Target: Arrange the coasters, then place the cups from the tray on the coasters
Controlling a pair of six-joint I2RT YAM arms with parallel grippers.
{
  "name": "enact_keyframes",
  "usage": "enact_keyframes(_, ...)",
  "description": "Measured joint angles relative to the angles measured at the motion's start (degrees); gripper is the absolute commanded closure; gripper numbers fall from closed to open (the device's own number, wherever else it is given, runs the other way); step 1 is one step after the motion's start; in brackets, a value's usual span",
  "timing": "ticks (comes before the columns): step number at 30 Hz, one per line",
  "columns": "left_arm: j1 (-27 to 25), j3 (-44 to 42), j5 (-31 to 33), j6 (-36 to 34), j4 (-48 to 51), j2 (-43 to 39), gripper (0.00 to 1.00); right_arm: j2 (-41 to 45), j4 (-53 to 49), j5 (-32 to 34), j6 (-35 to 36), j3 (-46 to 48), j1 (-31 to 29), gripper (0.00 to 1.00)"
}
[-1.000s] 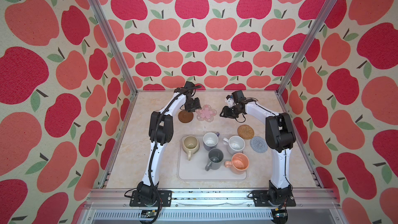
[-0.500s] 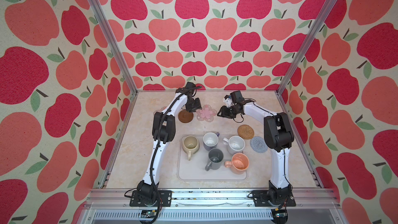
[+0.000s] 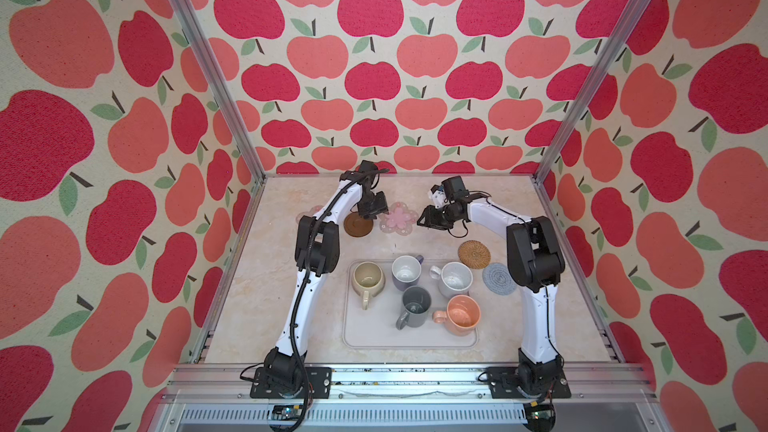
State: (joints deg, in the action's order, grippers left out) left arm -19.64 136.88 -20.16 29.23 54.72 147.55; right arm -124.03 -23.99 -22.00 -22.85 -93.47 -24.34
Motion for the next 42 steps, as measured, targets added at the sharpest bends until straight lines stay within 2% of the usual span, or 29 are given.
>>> enact_keyframes(13,0.0,0.1,-1.1,1.9,-0.6,1.2,0.48,-2.7,0.6,-1.1,-1.2,-0.1,0.0,0.58)
enact_keyframes(31,-2.1,-0.8,-10.7,6.3,-6.9,2.5,0.48,-4.4,1.8,-0.6,-1.3,-1.2,0.1,0.57)
enact_keyframes(42,-4.5,2.5,-14.2,9.0,-10.5,5.4,0.48,-1.4,3.5,1.0,-1.3,3.6,3.5,0.57)
